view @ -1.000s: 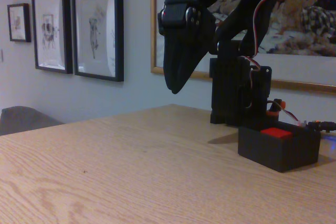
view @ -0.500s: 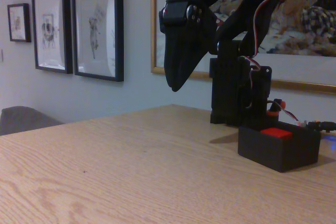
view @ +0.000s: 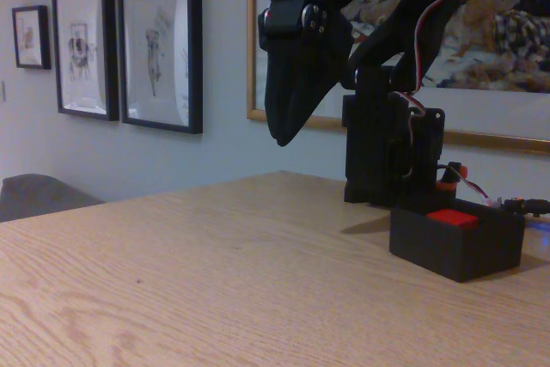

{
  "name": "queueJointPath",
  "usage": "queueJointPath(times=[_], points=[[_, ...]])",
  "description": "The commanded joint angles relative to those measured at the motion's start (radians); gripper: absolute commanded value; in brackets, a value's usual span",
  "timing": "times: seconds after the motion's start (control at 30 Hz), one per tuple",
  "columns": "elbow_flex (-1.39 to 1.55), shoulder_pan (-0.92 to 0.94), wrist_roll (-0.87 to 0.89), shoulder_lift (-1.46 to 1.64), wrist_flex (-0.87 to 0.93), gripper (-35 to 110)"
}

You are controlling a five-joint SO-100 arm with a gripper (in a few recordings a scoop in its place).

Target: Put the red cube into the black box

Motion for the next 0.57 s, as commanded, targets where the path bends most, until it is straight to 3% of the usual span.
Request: queueJointPath(times=[0.0,0.53], points=[[0.014,0.014,-0.014,0.021,0.005,-2],[0.012,0.021,-0.02,0.018,0.002,-2]])
